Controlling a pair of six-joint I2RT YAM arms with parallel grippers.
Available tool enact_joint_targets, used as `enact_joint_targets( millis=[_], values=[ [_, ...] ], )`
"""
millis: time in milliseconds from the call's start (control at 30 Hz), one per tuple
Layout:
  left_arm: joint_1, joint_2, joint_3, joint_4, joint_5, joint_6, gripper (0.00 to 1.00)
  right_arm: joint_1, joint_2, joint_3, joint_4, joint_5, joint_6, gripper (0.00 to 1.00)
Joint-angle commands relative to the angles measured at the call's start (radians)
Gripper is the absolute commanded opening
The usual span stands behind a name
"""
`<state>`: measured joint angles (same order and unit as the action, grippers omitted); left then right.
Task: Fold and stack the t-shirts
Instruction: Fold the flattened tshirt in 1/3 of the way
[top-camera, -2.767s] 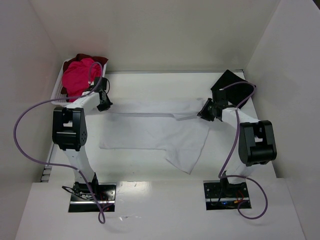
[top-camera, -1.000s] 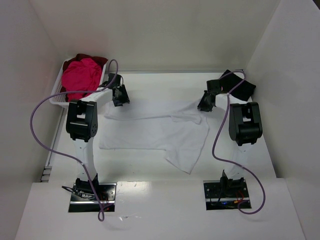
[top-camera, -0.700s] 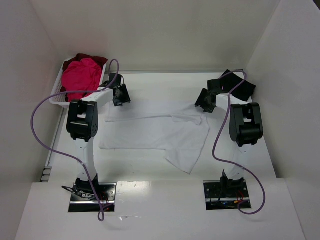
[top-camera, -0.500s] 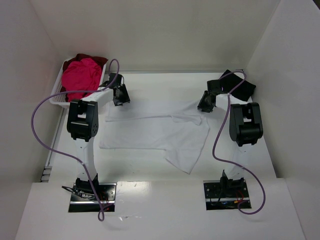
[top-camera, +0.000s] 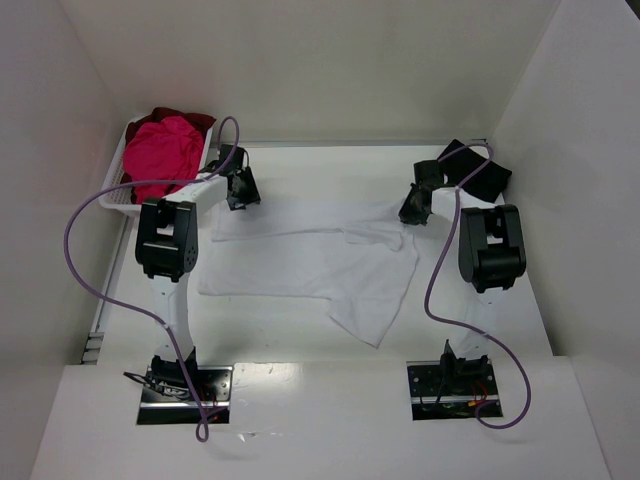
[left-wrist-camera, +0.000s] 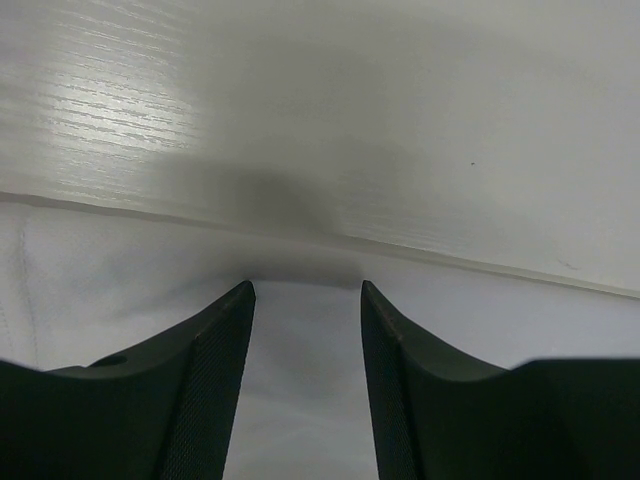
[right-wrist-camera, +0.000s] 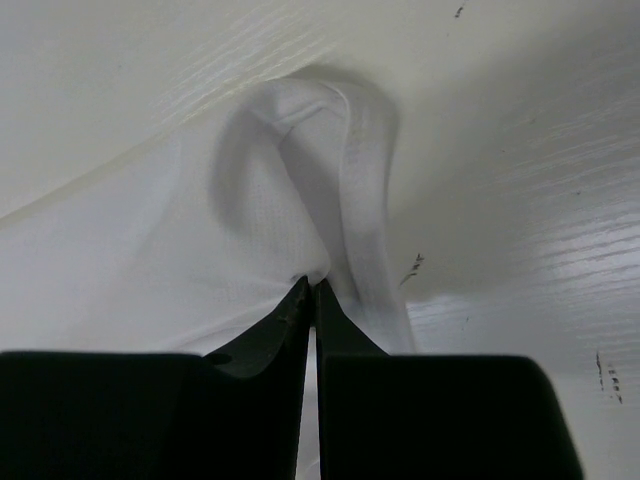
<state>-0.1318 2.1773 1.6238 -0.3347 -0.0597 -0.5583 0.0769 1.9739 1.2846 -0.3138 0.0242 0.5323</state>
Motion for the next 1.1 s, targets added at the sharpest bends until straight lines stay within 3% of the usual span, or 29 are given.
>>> enact_joint_targets(
  millis=[0, 367, 500, 567, 600, 667, 833, 933, 1000, 1033, 1067],
  values=[
    [0.011, 0.061, 0.004, -0.03, -0.02, -0.011, 0.55, -0.017, -0.032, -0.022, -0.106, 0.086, 0.008, 0.08],
    [0.011, 0.07, 0.022, -0.05, -0.009, -0.011, 0.54, -0.045, -0.115, -0.056, -0.153, 0.095, 0.008, 0.08],
    [0.011, 0.07, 0.022, -0.05, 0.001, -0.011, 0.54, -0.054, -0.124, -0.093, -0.154, 0.074, 0.008, 0.13],
    [0.011, 0.07, 0.022, -0.05, 0.015, 0.001, 0.55, -0.054, -0.124, -0.093, -0.154, 0.053, 0.008, 0.25],
    [0.011, 0.059, 0.022, -0.05, 0.024, 0.001, 0.58, -0.054, -0.124, -0.093, -0.145, 0.043, 0.008, 0.4],
    [0.011, 0.044, 0.022, -0.05, 0.034, 0.02, 0.6, -0.054, -0.142, -0.081, -0.136, 0.022, -0.002, 0.48],
    [0.011, -0.033, 0.022, -0.069, 0.021, 0.038, 0.6, -0.054, -0.196, 0.001, -0.117, 0.0, -0.011, 0.43],
    [0.02, -0.071, 0.022, -0.089, -0.005, 0.047, 0.6, -0.054, -0.196, 0.048, -0.099, -0.041, -0.032, 0.34],
    [0.02, -0.099, 0.01, -0.089, -0.017, 0.057, 0.6, -0.054, -0.161, 0.082, -0.087, -0.059, -0.043, 0.22],
    [0.02, -0.108, 0.01, -0.089, -0.026, 0.057, 0.58, -0.054, -0.161, 0.091, -0.087, -0.07, -0.043, 0.22],
    [0.02, -0.117, 0.01, -0.089, -0.038, 0.057, 0.55, -0.054, -0.14, 0.091, -0.087, -0.07, -0.043, 0.15]
  ],
)
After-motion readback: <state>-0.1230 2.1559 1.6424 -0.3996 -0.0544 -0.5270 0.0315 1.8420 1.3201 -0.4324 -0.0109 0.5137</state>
